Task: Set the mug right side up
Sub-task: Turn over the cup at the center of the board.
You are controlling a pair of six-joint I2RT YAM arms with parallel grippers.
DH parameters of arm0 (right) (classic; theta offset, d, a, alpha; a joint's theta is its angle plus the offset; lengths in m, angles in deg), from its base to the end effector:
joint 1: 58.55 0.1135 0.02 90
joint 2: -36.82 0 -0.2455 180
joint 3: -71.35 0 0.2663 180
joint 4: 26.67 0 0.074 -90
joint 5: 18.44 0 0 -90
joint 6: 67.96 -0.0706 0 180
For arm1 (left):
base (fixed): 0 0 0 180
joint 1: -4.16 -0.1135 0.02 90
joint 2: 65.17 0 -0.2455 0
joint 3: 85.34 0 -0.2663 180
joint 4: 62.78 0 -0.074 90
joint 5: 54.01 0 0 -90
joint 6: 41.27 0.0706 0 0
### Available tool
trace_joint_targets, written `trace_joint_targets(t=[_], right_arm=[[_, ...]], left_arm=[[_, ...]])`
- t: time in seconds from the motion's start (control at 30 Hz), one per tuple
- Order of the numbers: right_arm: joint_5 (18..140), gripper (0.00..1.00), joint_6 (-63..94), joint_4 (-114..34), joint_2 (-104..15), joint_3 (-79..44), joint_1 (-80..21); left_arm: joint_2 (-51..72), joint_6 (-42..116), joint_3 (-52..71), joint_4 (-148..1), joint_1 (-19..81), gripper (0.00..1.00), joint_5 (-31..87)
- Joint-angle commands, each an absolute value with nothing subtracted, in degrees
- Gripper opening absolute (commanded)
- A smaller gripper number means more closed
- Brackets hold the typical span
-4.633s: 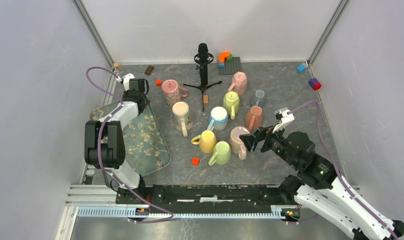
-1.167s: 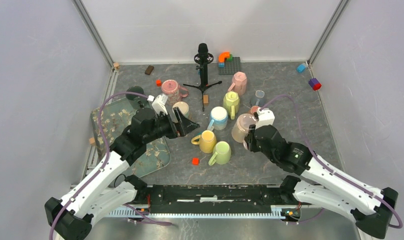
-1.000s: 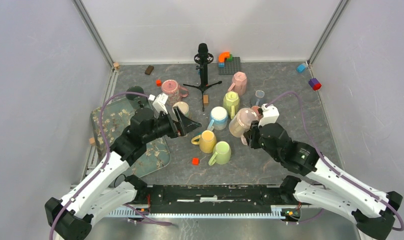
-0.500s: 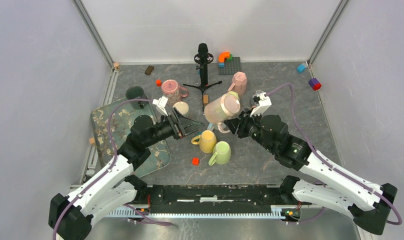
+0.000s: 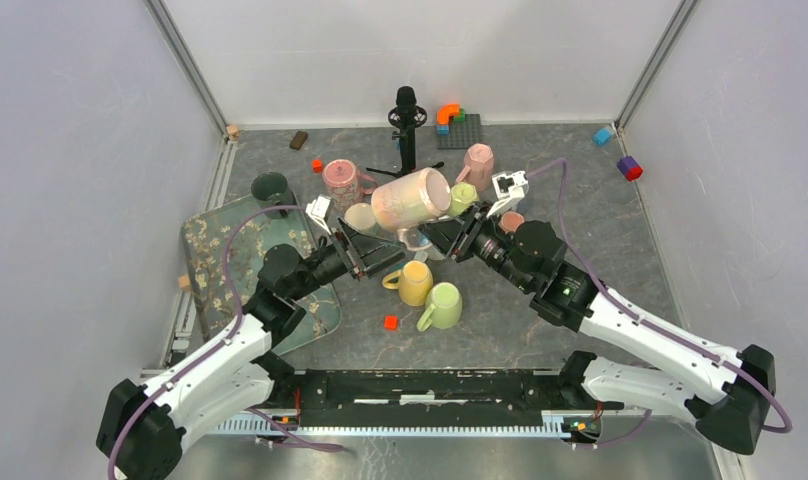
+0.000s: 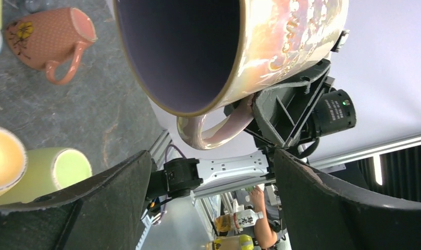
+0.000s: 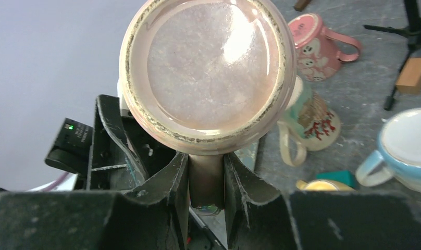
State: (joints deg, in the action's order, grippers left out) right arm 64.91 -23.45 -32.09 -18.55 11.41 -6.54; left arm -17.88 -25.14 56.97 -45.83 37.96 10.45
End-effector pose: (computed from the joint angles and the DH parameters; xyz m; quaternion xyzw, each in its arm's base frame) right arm 0.1850 0.2236 0.3346 0.0002 0.7123 0.4995 0.4930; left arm 0.1930 -0.1658 0.2671 -0.0647 0.6619 -0.6774 0.3144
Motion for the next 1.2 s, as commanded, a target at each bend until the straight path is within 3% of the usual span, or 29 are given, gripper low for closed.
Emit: trace_joint_targets(t=[0.0, 0.53, 0.73, 1.07, 1.17], right_arm=[[68.48, 0.0, -27.96, -14.65, -18.52, 8.94, -6.51], [76.18, 0.0, -39.66, -0.71, -22.54, 14.18, -6.44], [77.04, 0.0, -42.09, 2.79, -23.49, 16.26, -6.44], [77.3, 0.0, -42.18, 3.45, -23.04, 20.09, -6.43], [77.46, 0.0, -41.24, 3.37, -22.65, 21.16, -6.39]], left_arm=[[-16.81, -29.26, 56.15, -37.29, 38.68, 0.9, 11.65], [-15.8, -32.24, 53.72, -29.57, 40.12, 0.53, 14.67], [-16.94, -31.94, 53.38, -30.49, 40.19, 0.44, 15.16], [-18.22, -28.47, 50.9, -37.23, 40.19, 0.05, 15.65], [-18.92, -26.84, 49.9, -39.93, 40.19, 0.02, 15.81]])
